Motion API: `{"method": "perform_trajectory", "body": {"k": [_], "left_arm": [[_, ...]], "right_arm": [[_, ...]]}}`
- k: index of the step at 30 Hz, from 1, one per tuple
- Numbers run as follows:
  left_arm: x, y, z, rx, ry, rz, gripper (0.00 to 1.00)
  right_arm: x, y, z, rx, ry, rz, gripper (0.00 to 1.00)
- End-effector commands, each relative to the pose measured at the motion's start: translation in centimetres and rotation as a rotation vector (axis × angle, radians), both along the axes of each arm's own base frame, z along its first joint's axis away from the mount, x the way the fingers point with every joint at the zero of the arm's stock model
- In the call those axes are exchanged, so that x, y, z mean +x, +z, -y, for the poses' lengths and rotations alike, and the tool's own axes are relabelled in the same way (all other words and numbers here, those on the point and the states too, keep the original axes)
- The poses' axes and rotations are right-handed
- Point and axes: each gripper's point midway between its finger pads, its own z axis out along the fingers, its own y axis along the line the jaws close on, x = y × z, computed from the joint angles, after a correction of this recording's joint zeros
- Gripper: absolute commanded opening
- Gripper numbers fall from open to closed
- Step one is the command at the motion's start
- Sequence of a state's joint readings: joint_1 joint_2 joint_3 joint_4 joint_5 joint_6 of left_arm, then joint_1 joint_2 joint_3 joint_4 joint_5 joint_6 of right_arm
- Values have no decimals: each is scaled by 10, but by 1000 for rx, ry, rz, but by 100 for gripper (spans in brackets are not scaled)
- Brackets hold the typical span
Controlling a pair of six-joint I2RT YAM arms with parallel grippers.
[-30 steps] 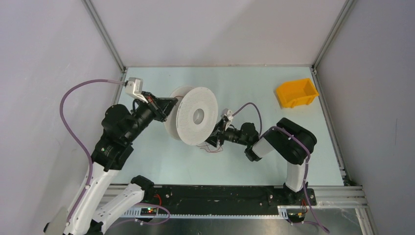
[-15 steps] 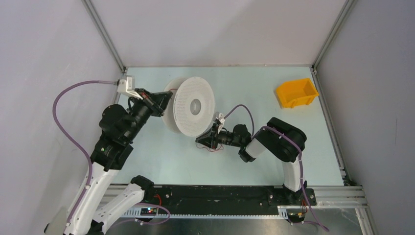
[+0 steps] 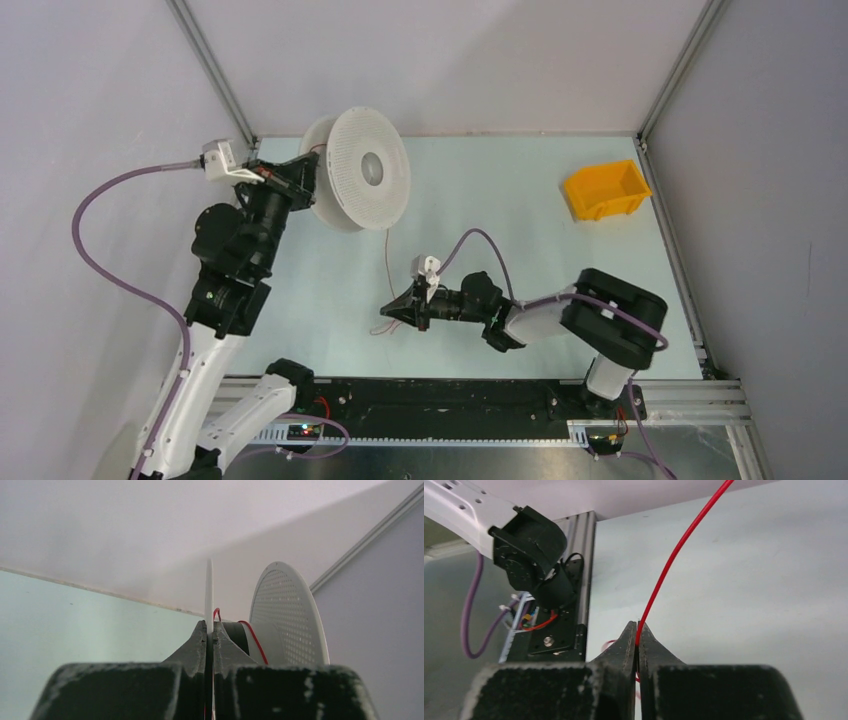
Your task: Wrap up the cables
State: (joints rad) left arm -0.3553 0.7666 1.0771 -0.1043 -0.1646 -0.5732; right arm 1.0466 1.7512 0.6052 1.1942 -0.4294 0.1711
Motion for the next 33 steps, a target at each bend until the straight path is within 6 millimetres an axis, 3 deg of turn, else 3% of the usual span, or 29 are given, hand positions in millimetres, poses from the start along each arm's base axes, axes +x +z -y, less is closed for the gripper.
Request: {"method": "perform_trajectory", "body": {"k": [1,6,12,21,29,33], "left_arm": [[0,31,-23,45,124,133,0],[9,-5,-28,263,221,71,0],[14,-54,-13,535,205,-48,0],[9,-89,4,812,158,-175,0],[-6,-133,22,970,-11,-215,0],[-16,-150,38,1009,-145,-183,0]], "right_arm": [[6,28,5,-30,-111,135,1],[-1,58,0,-125,-165,249,0],[1,85,4,-201,-218,351,0],[-2,133,12,-144,-215,440,0],[30,169,34,-124,-324,496,0],[44,176,42,-107,-323,483,0]]}}
